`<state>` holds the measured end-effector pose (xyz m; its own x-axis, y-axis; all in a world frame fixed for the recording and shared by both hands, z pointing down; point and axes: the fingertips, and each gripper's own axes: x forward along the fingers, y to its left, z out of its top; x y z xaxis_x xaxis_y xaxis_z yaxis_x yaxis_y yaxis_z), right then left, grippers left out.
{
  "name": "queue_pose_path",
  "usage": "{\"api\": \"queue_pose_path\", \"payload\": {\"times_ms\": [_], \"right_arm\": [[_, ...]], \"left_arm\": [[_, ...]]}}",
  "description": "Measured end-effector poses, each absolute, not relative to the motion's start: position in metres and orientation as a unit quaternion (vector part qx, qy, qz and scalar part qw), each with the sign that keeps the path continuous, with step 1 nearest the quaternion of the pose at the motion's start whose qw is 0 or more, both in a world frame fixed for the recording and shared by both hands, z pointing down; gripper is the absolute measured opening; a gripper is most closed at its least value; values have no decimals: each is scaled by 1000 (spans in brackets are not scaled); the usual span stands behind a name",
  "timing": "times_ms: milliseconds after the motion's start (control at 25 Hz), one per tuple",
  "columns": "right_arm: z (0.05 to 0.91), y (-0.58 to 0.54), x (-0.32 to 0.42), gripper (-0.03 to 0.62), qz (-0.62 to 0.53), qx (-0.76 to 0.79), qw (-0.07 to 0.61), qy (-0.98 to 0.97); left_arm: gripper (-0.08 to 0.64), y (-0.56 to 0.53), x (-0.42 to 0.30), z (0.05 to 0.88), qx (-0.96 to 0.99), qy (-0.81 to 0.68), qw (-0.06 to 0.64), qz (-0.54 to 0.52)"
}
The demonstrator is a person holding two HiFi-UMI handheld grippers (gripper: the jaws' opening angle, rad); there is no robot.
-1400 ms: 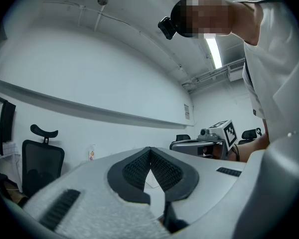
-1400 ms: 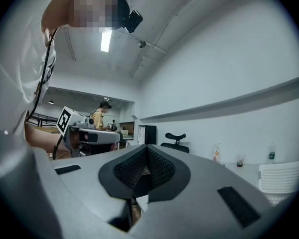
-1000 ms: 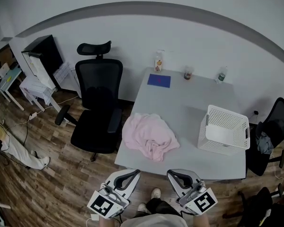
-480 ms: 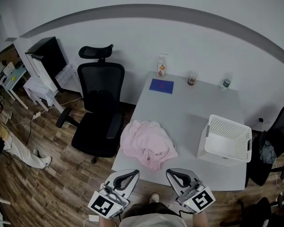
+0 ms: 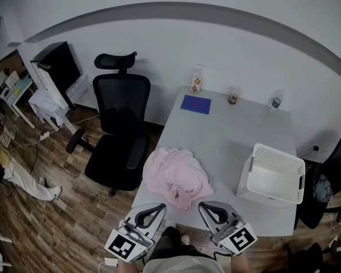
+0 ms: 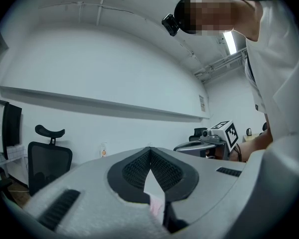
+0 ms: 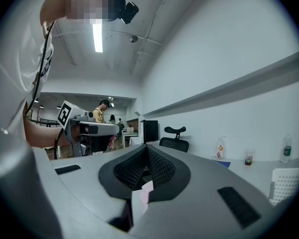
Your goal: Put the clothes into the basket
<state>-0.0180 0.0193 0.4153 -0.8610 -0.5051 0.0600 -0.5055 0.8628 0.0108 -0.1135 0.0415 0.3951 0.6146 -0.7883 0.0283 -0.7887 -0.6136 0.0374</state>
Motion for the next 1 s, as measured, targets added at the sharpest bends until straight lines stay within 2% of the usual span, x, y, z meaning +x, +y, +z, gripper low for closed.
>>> {"api": "queue_pose_path", "payload": {"times_ms": [1000], "right_arm": [[437,-101,-50,5,18,284,76,-956]], "left_arm": [[6,-79,-150,427,907,-418,47,30]]}}
